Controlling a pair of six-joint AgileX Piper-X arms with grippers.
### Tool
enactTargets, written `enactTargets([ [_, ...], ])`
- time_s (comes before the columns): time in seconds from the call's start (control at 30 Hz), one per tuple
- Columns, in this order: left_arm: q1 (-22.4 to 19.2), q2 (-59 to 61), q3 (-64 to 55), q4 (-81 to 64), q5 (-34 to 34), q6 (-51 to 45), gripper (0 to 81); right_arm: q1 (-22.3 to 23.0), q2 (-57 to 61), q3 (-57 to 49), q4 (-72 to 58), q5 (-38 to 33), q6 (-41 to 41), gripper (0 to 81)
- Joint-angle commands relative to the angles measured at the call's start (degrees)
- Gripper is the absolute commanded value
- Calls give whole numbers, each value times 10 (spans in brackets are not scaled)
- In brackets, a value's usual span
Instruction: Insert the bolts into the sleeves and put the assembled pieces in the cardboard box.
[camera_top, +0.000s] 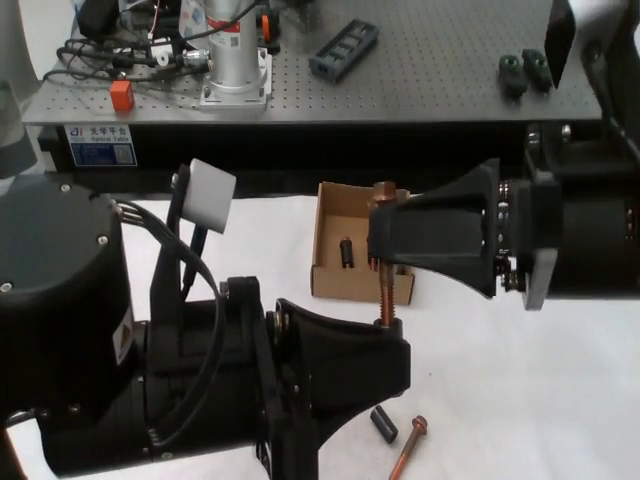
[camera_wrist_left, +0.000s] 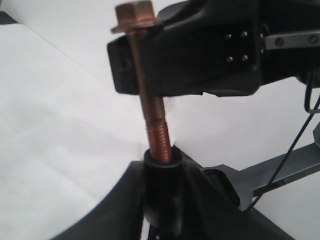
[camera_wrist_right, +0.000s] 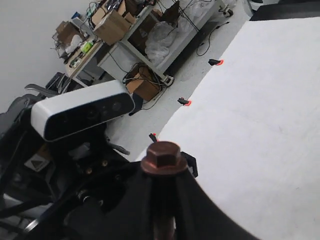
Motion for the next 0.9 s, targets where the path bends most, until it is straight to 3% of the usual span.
enactTargets([
  [0.0,-1,-2,-3,-20,-45,79,6,2,-10,-2,6,-22,-58,216],
  [0.07,-1,-2,-3,-20,-66,124,6,2,-15,-2,6,-25,-79,359],
  [0.13,-1,-2,-3,-20,-89,171,6,0,-22,-2,5,-10,-80,442],
  [0.27,-1,0,-3,-20,-153,171,6,-29,-56,-3,8,41,-80,420],
  [0.4,10,37,-13,-19,-253,29,6,-89,-116,-3,90,112,-87,393],
  [0.53,46,138,-66,-19,-258,7,6,-143,-162,-2,240,176,-113,371],
  [0.67,81,274,-182,19,-258,39,6,-167,-191,-2,364,203,-113,371],
  [0.87,111,496,-452,251,-267,71,6,-167,-217,-2,463,220,-113,371],
])
